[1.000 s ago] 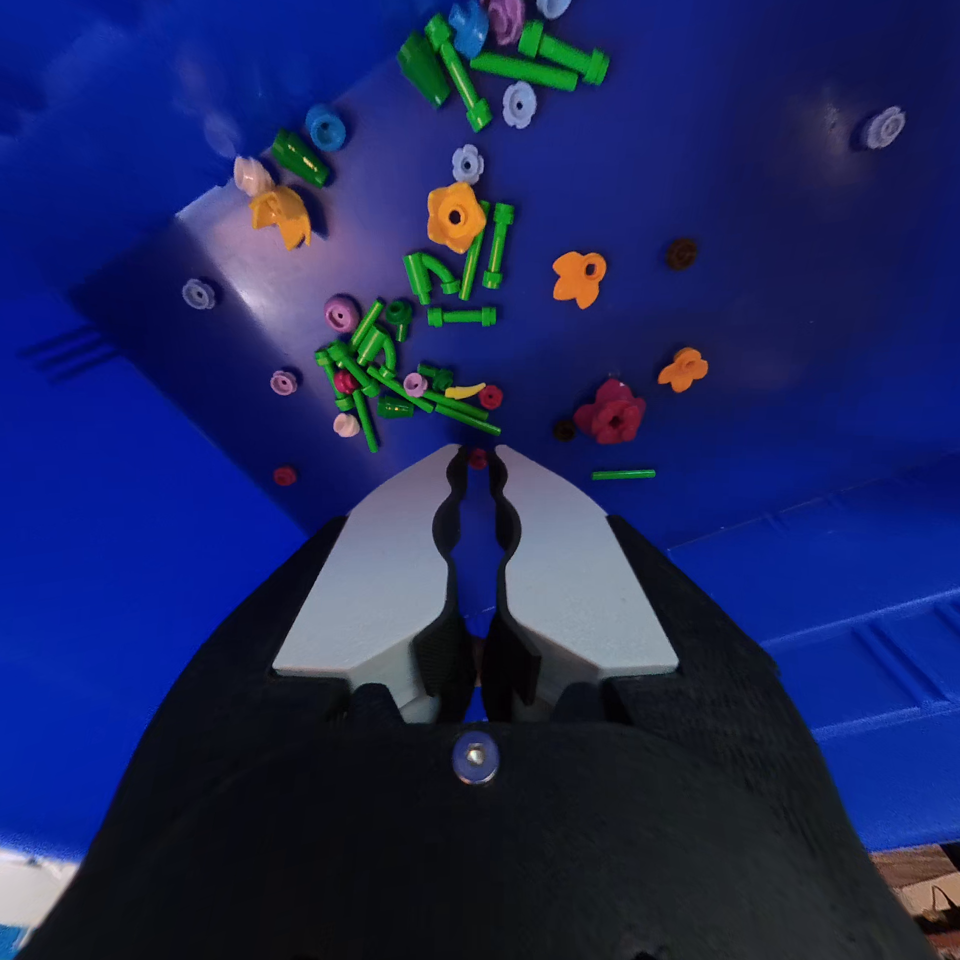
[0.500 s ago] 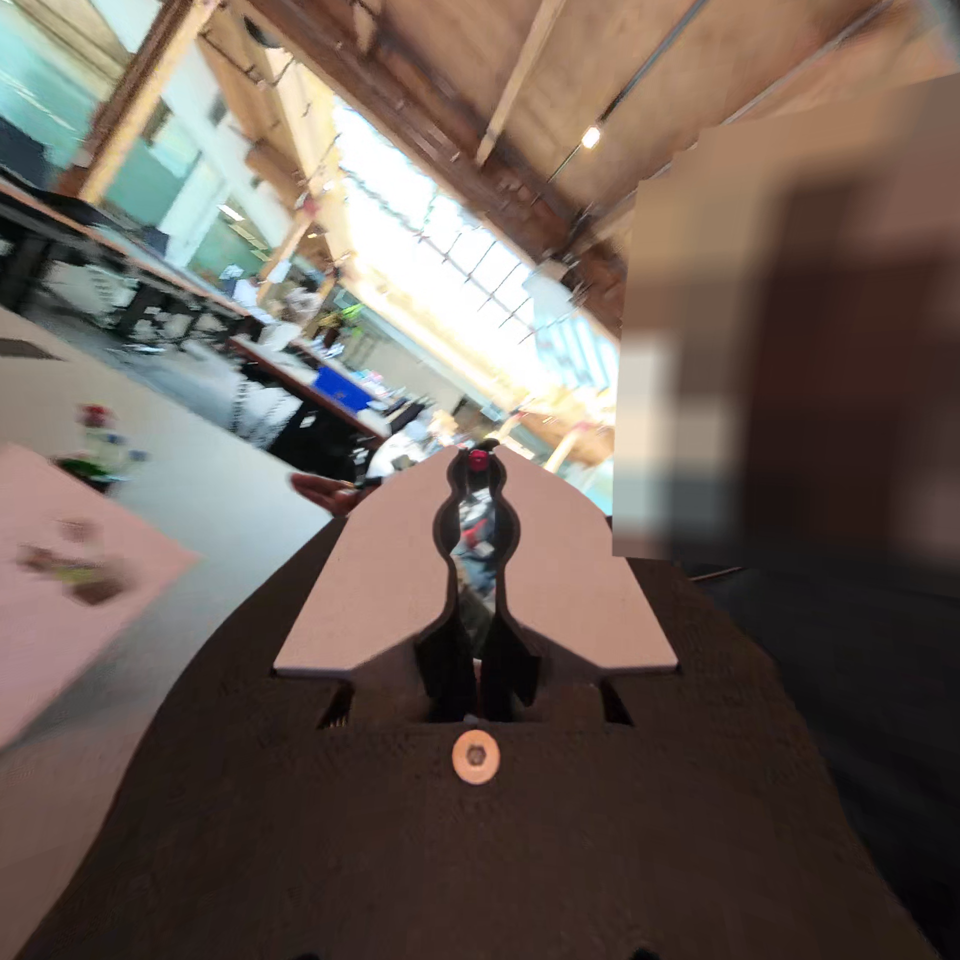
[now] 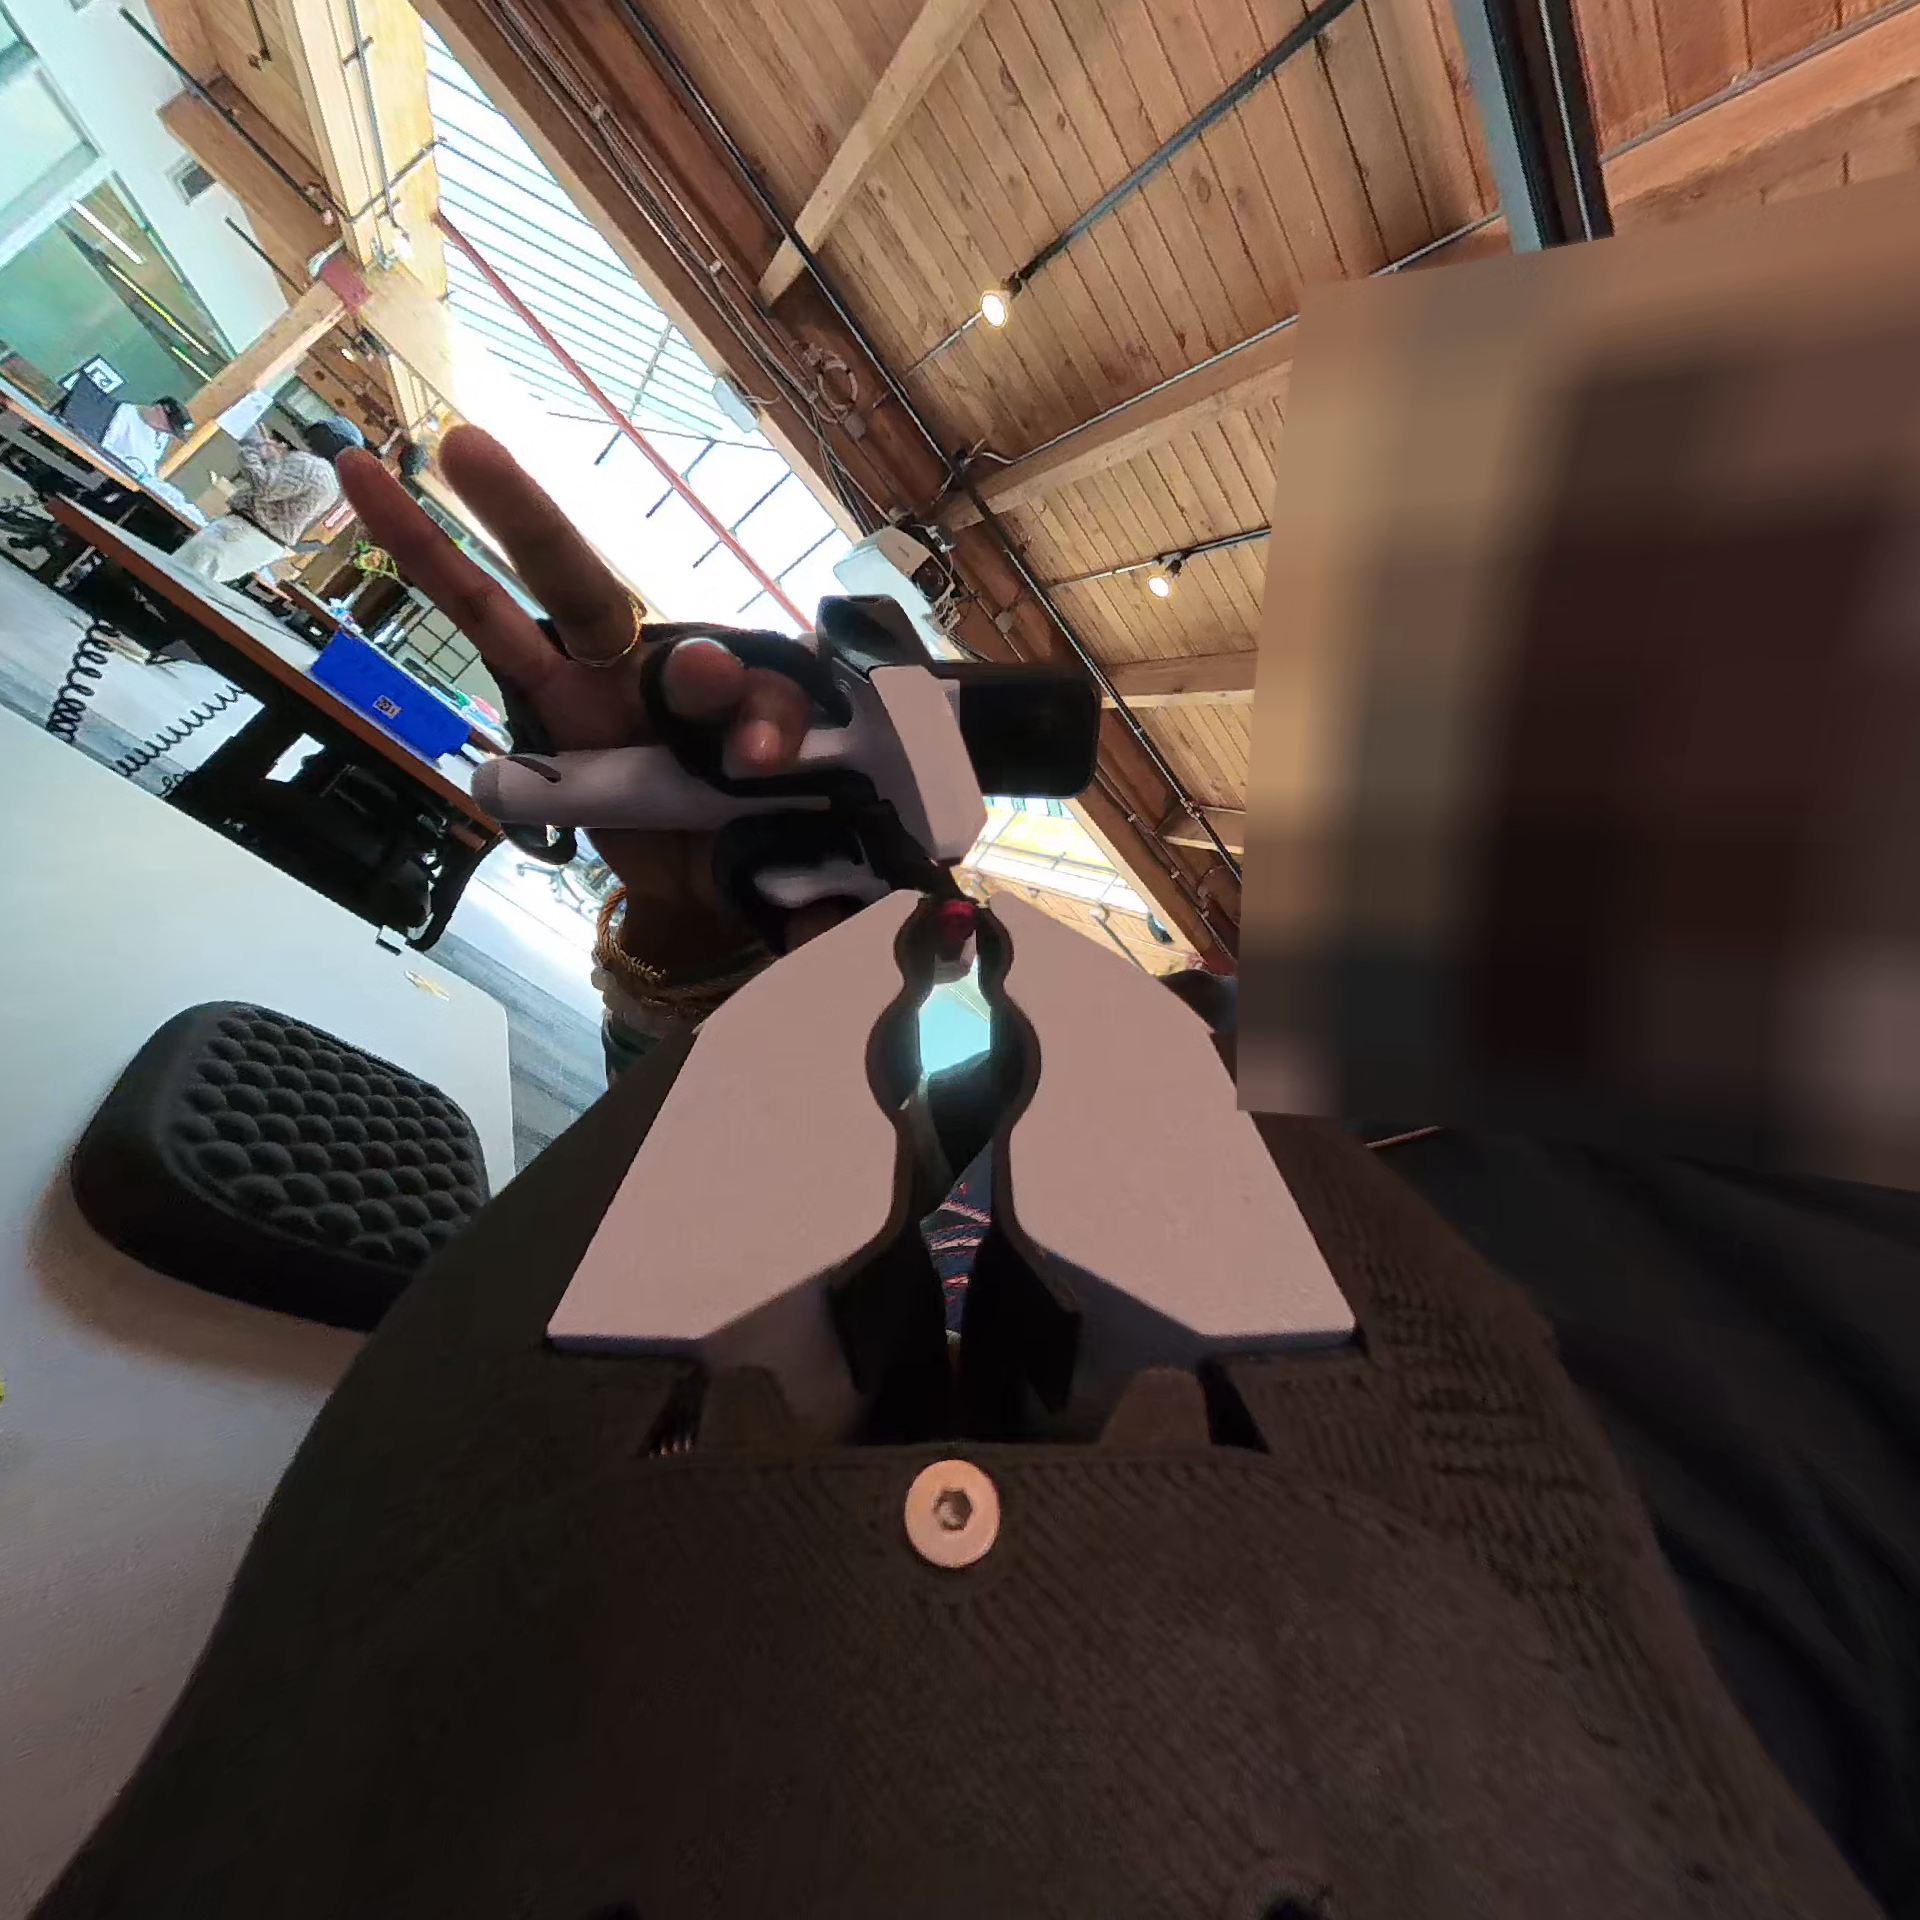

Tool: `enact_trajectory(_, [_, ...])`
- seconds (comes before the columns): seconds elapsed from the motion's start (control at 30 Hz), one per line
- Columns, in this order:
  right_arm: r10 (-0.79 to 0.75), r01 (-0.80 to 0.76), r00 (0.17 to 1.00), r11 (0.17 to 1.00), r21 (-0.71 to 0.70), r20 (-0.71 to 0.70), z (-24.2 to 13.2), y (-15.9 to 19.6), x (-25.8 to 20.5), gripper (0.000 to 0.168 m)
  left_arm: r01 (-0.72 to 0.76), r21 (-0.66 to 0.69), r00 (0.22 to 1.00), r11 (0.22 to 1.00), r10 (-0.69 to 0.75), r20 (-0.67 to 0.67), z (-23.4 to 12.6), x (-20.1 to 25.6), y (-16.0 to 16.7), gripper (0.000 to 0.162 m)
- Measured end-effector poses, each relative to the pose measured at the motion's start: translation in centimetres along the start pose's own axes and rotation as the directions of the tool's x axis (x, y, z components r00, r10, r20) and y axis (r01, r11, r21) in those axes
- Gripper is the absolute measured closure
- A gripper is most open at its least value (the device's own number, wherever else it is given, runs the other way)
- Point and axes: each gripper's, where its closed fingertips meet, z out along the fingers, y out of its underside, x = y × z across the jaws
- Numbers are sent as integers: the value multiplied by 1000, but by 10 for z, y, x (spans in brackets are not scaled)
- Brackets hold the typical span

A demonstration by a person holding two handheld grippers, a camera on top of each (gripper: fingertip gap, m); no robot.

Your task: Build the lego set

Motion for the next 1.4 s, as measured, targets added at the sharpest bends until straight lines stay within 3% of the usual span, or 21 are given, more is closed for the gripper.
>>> enact_trajectory(0.1, [-10,10,1000,1000,-13,6,2,2,-3,160,-4,-24,1000,1000,4,-2,1,0,3,155])
enact_trajectory(0.53, [1,1,1000,997,-78,27,-4,14,-10,161,1,-87,998,996,5,60,2,-13,11,154])
enact_trajectory(0.67, [46,-43,999,988,-149,19,-23,26,-9,161,-79,-75,984,994,90,152,-6,-19,-1,126])
enact_trajectory(0.73, [135,-120,991,942,-315,24,-47,57,-13,161,-218,-182,896,959,271,351,-23,-36,-5,119])
enact_trajectory(0.8, [295,-249,956,833,-494,15,-71,96,-26,161,-345,-391,653,853,518,553,-55,-54,-12,105])
enact_trajectory(0.87, [435,-329,900,686,-648,4,-86,131,-49,161,-373,-588,369,718,696,616,-87,-56,-23,94])
enact_trajectory(0.9, [477,-341,879,625,-702,-2,-89,146,-60,161,-350,-655,270,669,742,613,-99,-52,-27,94])
enact_trajectory(0.93, [508,-345,861,584,-735,-1,-88,158,-70,160,-312,-696,221,646,762,608,-107,-46,-28,94])
enact_trajectory(1.03, [596,-357,802,511,-782,23,-79,181,-93,160,-274,-713,215,645,764,609,-112,-28,-28,96])
enact_trajectory(1.17, [630,-335,776,450,-827,29,-75,198,-104,160,-265,-752,144,603,796,588,-120,-18,-32,100])
enact_trajectory(1.4, [649,-321,761,407,-855,23,-76,205,-109,159,-267,-734,209,624,781,588,-120,-27,-26,101])
